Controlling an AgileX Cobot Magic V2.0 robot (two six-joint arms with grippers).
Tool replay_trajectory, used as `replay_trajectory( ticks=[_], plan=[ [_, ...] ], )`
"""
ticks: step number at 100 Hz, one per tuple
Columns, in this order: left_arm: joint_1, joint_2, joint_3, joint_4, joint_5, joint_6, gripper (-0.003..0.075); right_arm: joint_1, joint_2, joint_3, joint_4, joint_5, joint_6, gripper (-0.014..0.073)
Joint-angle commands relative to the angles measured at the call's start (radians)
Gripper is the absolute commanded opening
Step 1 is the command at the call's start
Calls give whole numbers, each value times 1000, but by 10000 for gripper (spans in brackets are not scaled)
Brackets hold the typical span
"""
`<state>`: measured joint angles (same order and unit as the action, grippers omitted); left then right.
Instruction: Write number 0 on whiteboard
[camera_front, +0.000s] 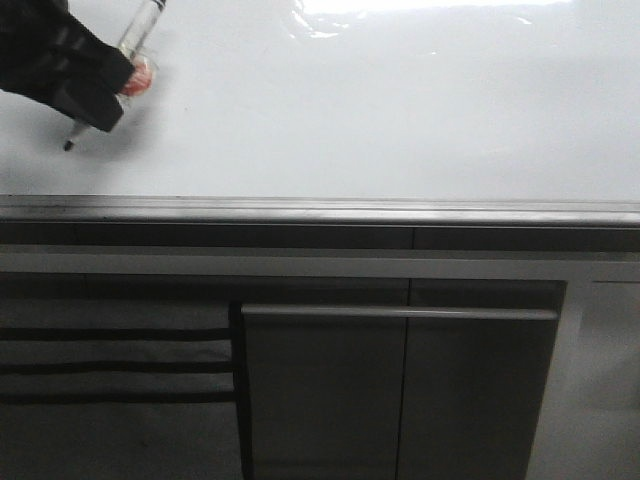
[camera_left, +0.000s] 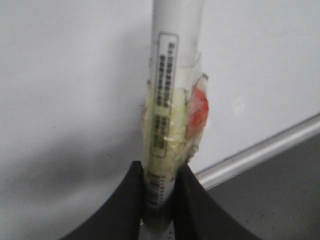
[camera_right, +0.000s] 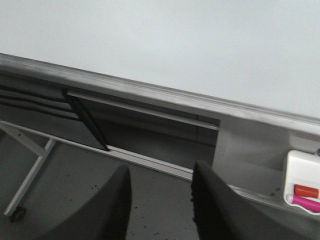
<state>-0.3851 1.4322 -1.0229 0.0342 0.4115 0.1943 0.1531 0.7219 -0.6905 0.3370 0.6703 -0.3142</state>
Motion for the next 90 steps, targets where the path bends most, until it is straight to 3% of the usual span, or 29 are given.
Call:
replay_trajectory(
  ticks=[1, 15, 32, 51, 74, 90],
  plan=[
    [-52, -123, -36, 3, 75, 106, -20, 0, 21, -75, 122, 14, -144, 259],
    [-179, -233, -36, -4, 320, 253, -20, 0, 96, -161, 304, 181, -405, 259],
    [-362, -271, -36, -34, 509, 316, -20, 18, 229, -256, 421, 422, -657, 259],
    [-509, -249, -46, -90, 618, 346, -20, 204, 347, -363, 387, 461, -739, 259],
    [-518, -229, -127, -200, 653, 433, -20, 479, 447, -470, 260, 391, -744, 259],
    [-518, -229, -168, -210, 684, 442, -20, 538, 507, -507, 265, 351, -741, 259]
  ],
)
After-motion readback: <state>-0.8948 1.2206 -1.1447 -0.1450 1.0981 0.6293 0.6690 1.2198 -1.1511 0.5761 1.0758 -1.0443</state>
